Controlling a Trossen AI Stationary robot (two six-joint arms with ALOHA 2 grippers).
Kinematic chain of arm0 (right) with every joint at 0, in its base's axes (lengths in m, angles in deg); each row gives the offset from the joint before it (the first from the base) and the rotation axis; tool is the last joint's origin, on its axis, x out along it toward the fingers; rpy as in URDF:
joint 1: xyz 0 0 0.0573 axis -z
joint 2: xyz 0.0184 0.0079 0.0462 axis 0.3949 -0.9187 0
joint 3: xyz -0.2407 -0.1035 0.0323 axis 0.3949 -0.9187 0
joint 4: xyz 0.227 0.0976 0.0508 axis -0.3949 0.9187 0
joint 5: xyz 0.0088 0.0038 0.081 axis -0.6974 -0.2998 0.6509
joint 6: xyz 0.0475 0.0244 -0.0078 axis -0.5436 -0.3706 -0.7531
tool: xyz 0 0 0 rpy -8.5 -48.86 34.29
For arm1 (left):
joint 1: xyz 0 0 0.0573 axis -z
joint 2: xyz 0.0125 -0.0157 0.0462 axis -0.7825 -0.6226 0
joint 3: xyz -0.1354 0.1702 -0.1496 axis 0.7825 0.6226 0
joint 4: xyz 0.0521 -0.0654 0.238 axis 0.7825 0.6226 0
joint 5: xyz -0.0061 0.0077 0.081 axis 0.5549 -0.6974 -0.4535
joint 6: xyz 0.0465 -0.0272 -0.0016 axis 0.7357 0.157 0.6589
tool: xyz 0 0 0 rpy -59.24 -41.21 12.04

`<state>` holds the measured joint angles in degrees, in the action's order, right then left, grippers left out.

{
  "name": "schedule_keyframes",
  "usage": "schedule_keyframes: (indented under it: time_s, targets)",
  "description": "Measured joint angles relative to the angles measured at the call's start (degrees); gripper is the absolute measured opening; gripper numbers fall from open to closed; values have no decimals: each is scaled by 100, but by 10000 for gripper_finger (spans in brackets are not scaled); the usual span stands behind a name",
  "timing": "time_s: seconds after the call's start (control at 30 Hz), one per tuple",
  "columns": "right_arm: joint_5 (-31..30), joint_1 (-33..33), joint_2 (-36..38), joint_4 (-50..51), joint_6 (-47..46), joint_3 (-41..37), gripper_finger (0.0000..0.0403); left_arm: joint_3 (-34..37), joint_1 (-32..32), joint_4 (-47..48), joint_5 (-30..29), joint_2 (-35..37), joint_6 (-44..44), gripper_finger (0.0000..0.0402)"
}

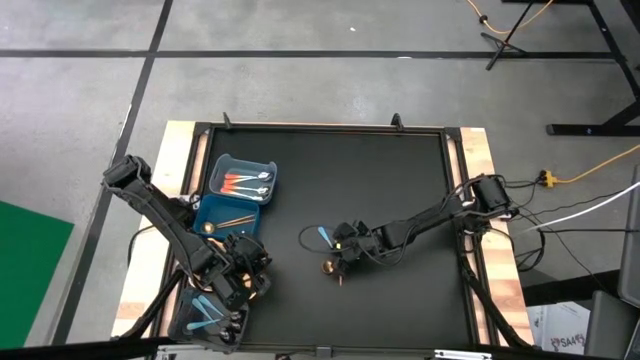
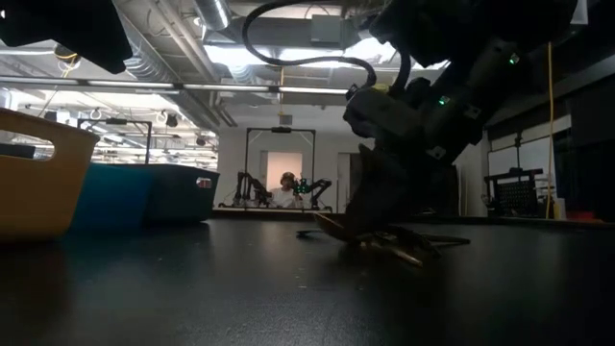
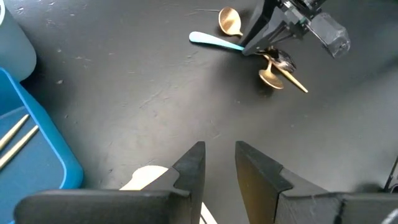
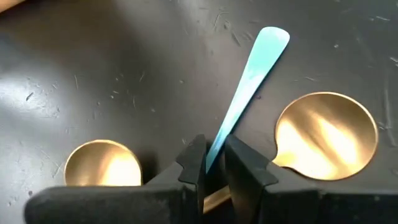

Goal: Sort silverware by color (type)
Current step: Put the blue spoon into the black bin

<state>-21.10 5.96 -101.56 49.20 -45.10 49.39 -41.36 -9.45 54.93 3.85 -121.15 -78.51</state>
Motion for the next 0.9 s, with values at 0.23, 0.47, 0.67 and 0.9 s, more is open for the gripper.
schedule_keyframes:
  time_s: [0.23, 0.47, 0.67, 0.9]
  targets:
    - [-9, 0, -73, -121, 4, -3, 56, 0, 0, -4, -2, 0, 1, 82]
    - [-7, 0, -87, -201, 20, -11, 56, 0, 0, -2, -2, 0, 1, 82]
    - [-50, 0, -91, -201, 22, -11, 56, 0, 0, 0, 0, 0, 0, 82]
    - [-62, 2, -93, -199, 17, -16, 22, 0, 0, 0, 0, 0, 0, 82]
